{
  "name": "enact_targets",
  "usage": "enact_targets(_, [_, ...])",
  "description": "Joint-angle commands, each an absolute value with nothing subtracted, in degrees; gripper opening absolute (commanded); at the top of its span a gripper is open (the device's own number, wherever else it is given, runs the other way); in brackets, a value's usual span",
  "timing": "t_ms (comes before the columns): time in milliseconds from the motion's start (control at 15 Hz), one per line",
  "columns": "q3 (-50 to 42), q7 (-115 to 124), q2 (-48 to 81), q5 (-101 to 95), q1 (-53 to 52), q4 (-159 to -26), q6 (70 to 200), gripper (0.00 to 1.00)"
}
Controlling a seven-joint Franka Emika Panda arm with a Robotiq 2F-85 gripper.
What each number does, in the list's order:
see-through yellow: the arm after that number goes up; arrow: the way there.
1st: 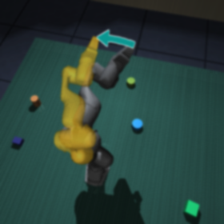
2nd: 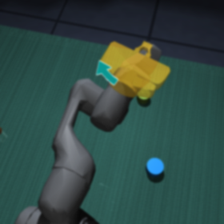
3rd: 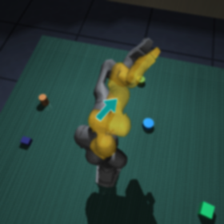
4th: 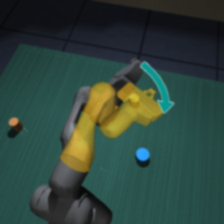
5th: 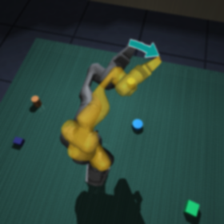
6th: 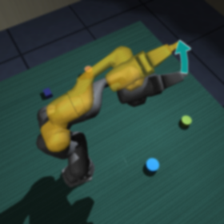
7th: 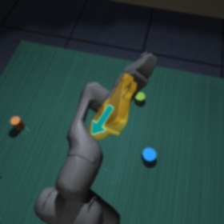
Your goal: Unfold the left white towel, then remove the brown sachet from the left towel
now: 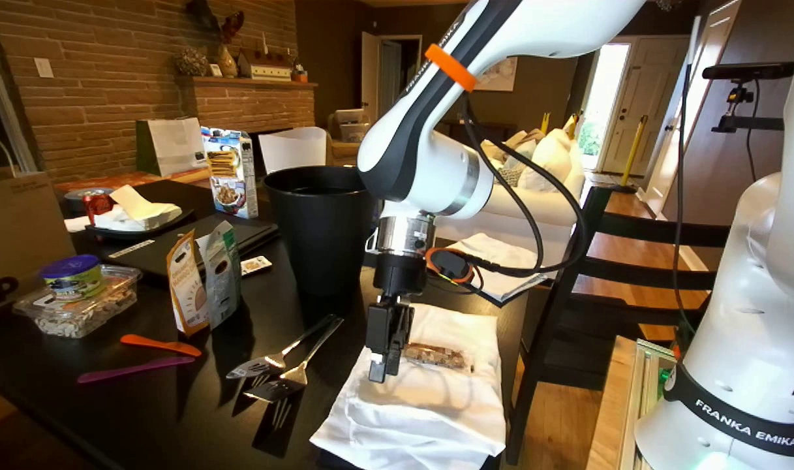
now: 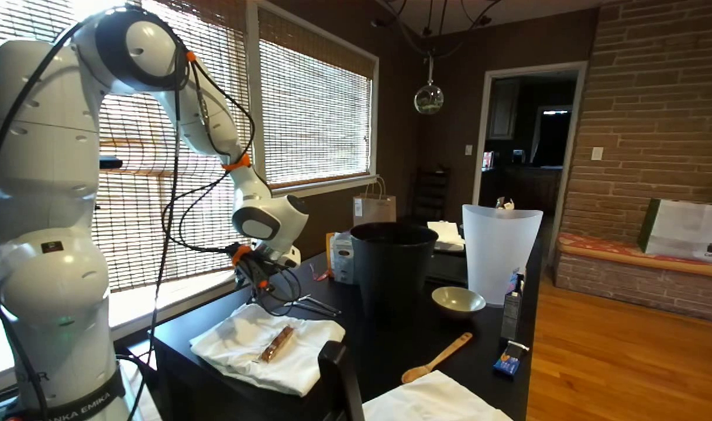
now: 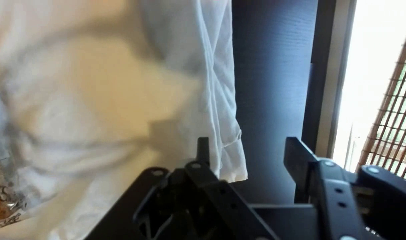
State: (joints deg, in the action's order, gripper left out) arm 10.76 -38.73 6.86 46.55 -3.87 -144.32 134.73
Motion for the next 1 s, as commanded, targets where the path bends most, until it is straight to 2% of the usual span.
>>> enact_targets(0, [9.68,-37.49,3.95,47.06,-4.11,-145.41,132.54,0.92])
enact_targets(133, [9.0,-37.53,2.88,45.08,-4.08,-145.84,133.46,1.0])
enact_targets(933, [4.93,-33.94,-0.8,14.33,-3.67,-152.99,146.66,1.0])
